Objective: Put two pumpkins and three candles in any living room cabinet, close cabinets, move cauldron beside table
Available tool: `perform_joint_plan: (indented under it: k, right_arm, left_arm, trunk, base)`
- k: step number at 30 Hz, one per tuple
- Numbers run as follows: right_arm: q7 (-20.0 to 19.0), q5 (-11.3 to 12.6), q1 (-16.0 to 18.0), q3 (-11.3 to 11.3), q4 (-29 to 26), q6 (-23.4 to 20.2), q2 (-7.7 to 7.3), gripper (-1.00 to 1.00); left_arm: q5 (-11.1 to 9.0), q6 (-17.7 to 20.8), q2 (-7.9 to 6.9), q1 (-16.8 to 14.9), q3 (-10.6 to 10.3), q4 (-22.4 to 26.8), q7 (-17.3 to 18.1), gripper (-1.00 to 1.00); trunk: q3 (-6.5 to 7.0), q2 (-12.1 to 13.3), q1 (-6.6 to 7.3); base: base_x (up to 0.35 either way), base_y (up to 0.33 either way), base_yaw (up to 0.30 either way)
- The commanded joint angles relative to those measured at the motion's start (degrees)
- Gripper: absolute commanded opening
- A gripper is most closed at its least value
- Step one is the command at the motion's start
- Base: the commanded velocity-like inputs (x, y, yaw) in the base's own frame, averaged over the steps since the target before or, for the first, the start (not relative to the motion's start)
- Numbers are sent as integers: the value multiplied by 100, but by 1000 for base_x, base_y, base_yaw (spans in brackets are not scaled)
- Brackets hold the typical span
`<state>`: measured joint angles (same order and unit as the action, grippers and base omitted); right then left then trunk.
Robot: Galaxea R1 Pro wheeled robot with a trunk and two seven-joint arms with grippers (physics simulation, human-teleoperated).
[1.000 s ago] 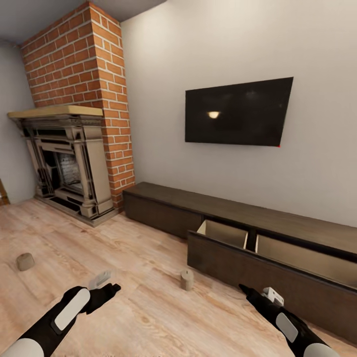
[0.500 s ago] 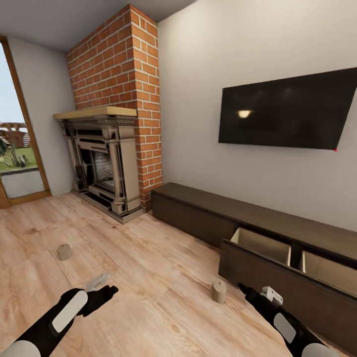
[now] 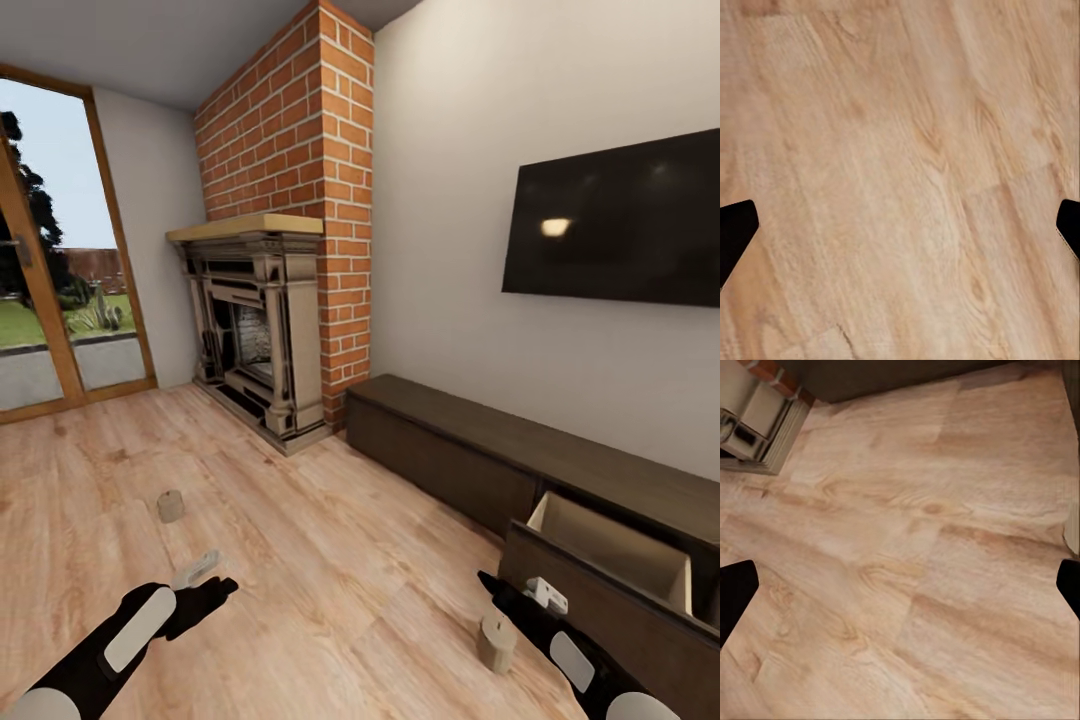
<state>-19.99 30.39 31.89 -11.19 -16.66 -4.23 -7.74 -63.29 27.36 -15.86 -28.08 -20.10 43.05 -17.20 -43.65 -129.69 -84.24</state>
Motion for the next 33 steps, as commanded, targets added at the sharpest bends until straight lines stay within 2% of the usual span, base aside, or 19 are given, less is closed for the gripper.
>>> perform_joint_plan:
  k: [1, 6, 10, 20, 33]
  right_arm:
    - [-29, 46, 0, -27, -4, -39, 0, 100]
    - [-33, 34, 0, 17, -4, -48, -1, 100]
    - [-90, 66, 2, 36, -4, -37, -14, 100]
    - [-69, 59, 2, 30, -4, -51, -16, 100]
    - [-7, 31, 2, 52, -5, -122, -12, 100]
  left_arm:
    - [-60, -3, -6, -2, -29, 11, -55, 100]
    - [-63, -3, -5, -2, -29, 11, -53, 100]
    - [-61, 5, -8, -2, -29, 4, -48, 100]
    - [-75, 6, -14, 1, -29, 5, -46, 100]
    - [-79, 80, -14, -18, 10, 126, -52, 100]
  trunk:
    - [-7, -3, -2]
    - [-7, -3, -2]
    - [-7, -3, -2]
    - [-7, -3, -2]
    - [-7, -3, -2]
  base:
    - [334, -95, 97]
    - [313, -73, 31]
    - [131, 163, 3]
    - [14, 264, 0]
    - [0, 33, 0]
